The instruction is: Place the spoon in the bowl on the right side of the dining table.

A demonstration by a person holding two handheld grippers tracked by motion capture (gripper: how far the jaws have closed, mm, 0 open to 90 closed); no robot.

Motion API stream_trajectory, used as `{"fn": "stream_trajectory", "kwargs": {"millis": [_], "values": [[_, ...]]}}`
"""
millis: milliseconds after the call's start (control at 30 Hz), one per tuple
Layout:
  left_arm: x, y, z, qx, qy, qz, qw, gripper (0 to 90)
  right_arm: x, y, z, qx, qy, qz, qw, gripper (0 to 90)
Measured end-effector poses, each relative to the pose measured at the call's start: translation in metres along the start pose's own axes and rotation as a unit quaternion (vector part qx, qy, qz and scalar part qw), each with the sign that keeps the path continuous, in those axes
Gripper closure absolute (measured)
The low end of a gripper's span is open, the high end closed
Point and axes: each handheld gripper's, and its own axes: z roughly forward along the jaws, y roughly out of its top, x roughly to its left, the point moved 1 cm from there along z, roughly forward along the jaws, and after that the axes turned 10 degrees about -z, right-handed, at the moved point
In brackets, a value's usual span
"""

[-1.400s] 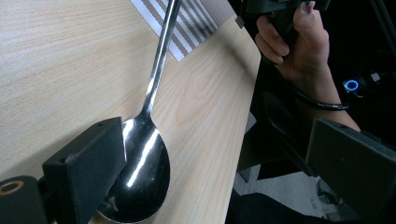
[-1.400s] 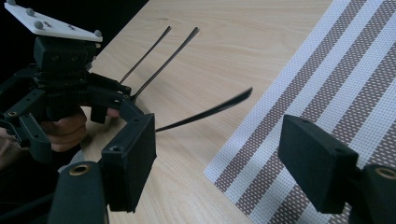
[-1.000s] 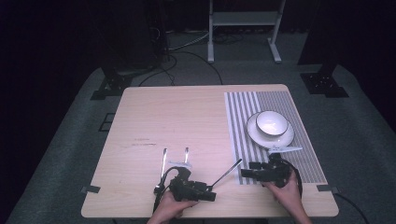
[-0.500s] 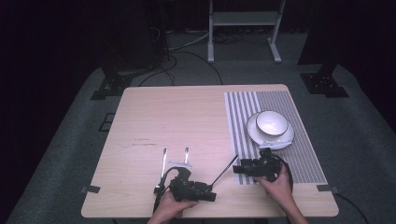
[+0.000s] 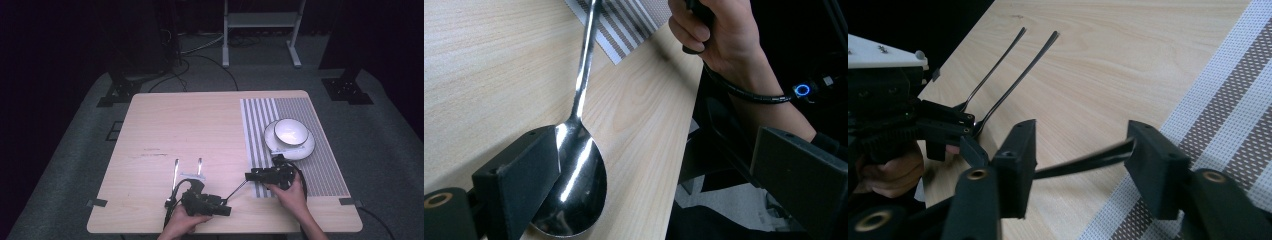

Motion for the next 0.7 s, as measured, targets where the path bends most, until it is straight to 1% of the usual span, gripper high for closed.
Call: {"fn": "stream_trajectory", "kwargs": {"millis": [33,67,100,133,167,200,267,300,333,367,433,500,667,700], "values": [[0.0000,0.0000,0.0000,0.000,0.000,0.000,1.0000,4.1,0.0000,0.0000,0.0000,0.000,0.000,0.000,1.0000,51.0],[0.0002,0.0001,-0.0001,0.000,0.000,0.000,1.0000,4.1,-0.0008,0.0003,0.0000,-0.001,0.000,0.004,1.0000,57.4],[0.0002,0.0001,-0.0001,0.000,0.000,0.000,1.0000,4.1,-0.0010,0.0003,0.0000,-0.001,0.000,0.006,1.0000,60.0],[0.0002,0.0001,0.0000,0.000,0.000,0.000,1.0000,4.1,-0.0010,0.0003,0.0000,-0.001,0.000,0.006,1.0000,60.0],[0.0003,0.0001,-0.0001,0.000,0.000,0.001,1.0000,4.1,-0.0005,0.0005,-0.0002,0.000,-0.001,0.006,1.0000,64.2],[0.0003,0.0001,-0.0001,0.000,0.000,0.001,1.0000,4.1,-0.0005,0.0005,-0.0002,0.000,-0.001,0.006,1.0000,64.2],[0.0004,0.0001,-0.0001,0.001,0.000,0.001,1.0000,4.1,0.0004,0.0007,-0.0008,-0.001,-0.004,0.006,1.0000,69.7],[0.0003,0.0001,-0.0002,0.001,0.000,0.001,1.0000,4.1,0.0004,0.0007,-0.0008,-0.001,-0.004,0.006,1.0000,69.7],[0.0002,0.0001,-0.0002,0.001,0.000,0.001,1.0000,4.1,0.0004,0.0010,-0.0013,-0.001,-0.003,0.007,1.0000,72.0],[0.0002,0.0001,-0.0002,0.001,0.000,0.001,1.0000,4.1,0.0004,0.0010,-0.0013,-0.001,-0.003,0.007,1.0000,72.0],[0.0001,0.0003,-0.0002,0.002,0.001,0.001,1.0000,4.0,0.0004,0.0017,-0.0018,-0.002,-0.003,0.010,0.9999,75.1],[0.0003,0.0003,-0.0003,0.000,0.001,0.001,1.0000,4.0,-0.0001,0.0025,-0.0022,-0.003,0.001,0.015,0.9999,76.5],[-0.0006,0.0004,-0.0010,-0.006,0.004,0.005,1.0000,4.0,-0.0012,0.0064,-0.0038,-0.009,0.024,0.034,0.9991,80.8],[-0.0006,0.0004,-0.0010,-0.006,0.004,0.005,1.0000,3.9,-0.0012,0.0064,-0.0038,-0.009,0.024,0.034,0.9991,80.8]]}}
